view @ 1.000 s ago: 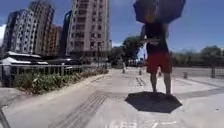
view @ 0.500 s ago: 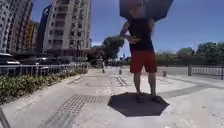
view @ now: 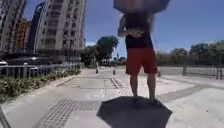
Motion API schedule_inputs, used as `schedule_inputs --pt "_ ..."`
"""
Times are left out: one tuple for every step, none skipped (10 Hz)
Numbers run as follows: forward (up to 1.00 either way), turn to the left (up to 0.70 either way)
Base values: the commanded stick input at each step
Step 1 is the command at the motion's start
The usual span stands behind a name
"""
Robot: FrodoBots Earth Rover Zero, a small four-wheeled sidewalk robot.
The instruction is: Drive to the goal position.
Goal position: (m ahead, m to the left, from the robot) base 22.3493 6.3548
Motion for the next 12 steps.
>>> schedule_inputs --pt "0.45 0.0" --pt "0.45 0.0" --pt "0.45 0.0" --pt "0.45 0.0" --pt "0.45 0.0" --pt "0.45 0.0" --pt "0.45 0.0" --pt "0.45 0.0" --pt "0.45 0.0" --pt "0.45 0.0" --pt "0.45 0.0" --pt "0.45 0.0"
